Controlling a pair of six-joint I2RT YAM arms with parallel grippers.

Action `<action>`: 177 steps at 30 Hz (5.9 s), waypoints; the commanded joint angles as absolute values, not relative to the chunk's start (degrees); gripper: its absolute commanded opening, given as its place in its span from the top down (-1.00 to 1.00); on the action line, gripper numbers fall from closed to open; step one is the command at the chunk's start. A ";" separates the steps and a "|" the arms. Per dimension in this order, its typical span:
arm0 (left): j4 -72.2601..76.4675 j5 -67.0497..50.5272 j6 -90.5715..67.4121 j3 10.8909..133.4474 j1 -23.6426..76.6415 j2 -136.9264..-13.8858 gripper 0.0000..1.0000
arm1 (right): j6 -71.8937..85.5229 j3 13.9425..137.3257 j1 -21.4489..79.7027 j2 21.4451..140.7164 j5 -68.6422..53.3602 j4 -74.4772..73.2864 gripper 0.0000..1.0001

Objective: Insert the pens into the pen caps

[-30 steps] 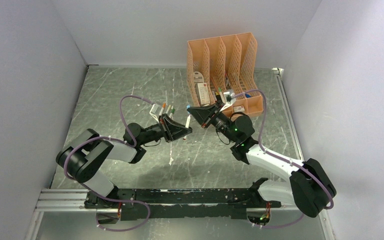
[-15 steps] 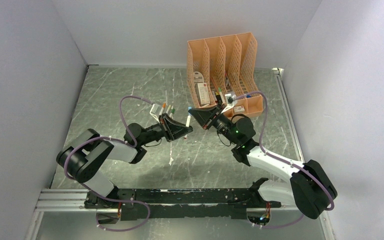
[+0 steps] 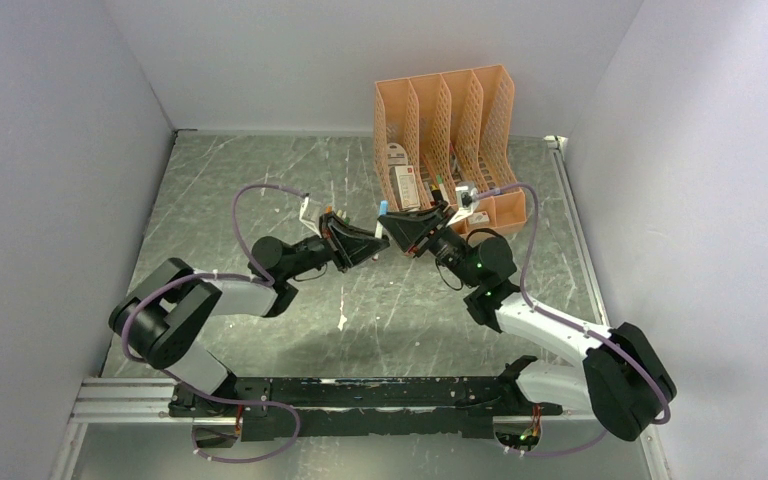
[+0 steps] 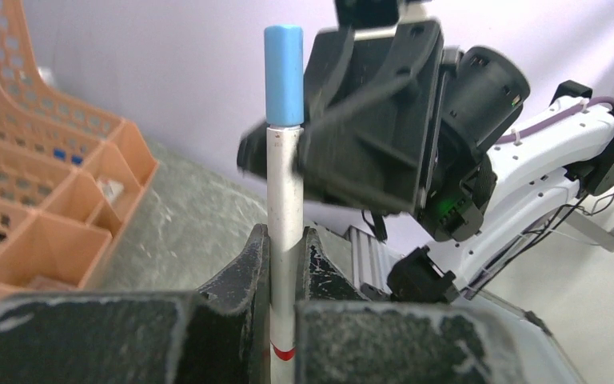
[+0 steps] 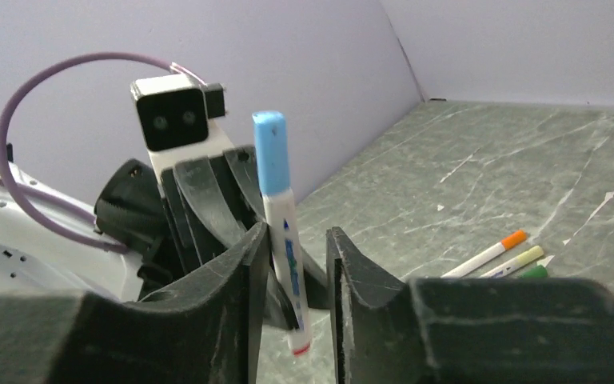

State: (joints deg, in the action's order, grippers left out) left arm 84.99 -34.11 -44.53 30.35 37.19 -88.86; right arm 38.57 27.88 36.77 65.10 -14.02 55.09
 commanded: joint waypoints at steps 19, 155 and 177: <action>103.71 -59.61 -52.33 34.36 29.53 -88.15 0.86 | 28.71 41.60 34.04 59.01 -22.45 31.07 -0.30; 17.03 -12.16 -6.08 47.59 27.18 -88.69 0.85 | 34.13 24.66 46.96 44.55 13.17 9.68 0.60; 19.69 -2.74 -9.28 47.64 32.06 -95.20 -0.33 | 35.65 22.91 46.85 48.33 8.92 11.07 0.56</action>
State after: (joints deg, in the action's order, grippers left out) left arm 13.04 -1.61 -10.28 50.41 31.33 -101.80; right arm 35.18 24.40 47.18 48.62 9.45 10.00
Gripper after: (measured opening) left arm 0.615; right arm 0.218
